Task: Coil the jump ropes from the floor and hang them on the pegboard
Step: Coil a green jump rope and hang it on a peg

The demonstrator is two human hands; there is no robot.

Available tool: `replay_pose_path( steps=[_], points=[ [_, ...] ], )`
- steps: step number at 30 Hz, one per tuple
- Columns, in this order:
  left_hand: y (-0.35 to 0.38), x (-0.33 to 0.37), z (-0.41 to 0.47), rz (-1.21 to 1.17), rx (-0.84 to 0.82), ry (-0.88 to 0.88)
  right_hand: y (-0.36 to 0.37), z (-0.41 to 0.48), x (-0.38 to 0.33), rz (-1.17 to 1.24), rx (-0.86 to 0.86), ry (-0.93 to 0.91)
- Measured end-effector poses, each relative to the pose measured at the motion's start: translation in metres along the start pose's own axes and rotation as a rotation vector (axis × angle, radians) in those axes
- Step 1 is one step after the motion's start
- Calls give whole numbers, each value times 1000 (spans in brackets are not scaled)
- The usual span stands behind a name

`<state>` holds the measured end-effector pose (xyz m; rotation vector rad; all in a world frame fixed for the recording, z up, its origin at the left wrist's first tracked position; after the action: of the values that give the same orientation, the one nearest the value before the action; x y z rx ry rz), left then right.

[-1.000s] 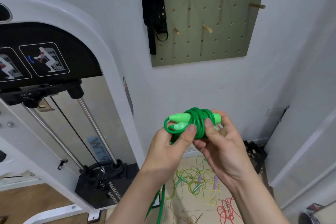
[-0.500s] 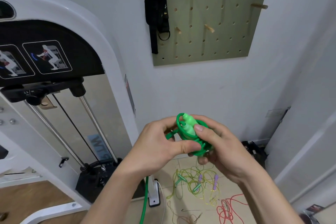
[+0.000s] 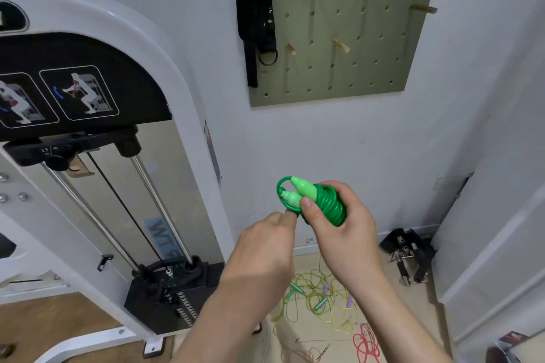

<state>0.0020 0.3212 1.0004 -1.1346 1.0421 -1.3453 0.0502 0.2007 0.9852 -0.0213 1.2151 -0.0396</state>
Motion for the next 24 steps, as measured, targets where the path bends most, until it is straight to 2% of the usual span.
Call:
replay_pose_path(
  steps=[2,5,7,13,15,18,21,24],
  points=[
    [2,3,-2,49,-81,53,-3,0,0,-182,32,-150],
    [-7,9,-4,191,-118,160,3,-4,0,-358,-39,-268],
    [-20,6,-2,224,-44,202,6,-3,2,-399,-143,-264],
    [-50,-2,4,88,221,316,19,-9,0,-424,-491,-171],
    [-49,-1,9,101,236,374,24,-15,-5,-424,-521,-183],
    [-53,5,14,90,278,445,22,-9,-10,-460,-472,-201],
    [-58,-6,20,-82,294,415,17,-1,-14,-500,-481,-214],
    [-60,-29,30,-544,164,201,12,1,-25,-341,-525,-176]
  ],
)
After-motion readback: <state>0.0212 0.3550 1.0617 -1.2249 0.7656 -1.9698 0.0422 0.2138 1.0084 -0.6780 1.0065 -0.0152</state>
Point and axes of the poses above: each hand's wrist, its own z-axis towards the middle knuckle, its own y-axis out of the palm, x = y × z, the point moved 7 cm from there along z, towards the middle knuckle, and after that the axes turned 12 degrees about z, right-handed, at the moved point
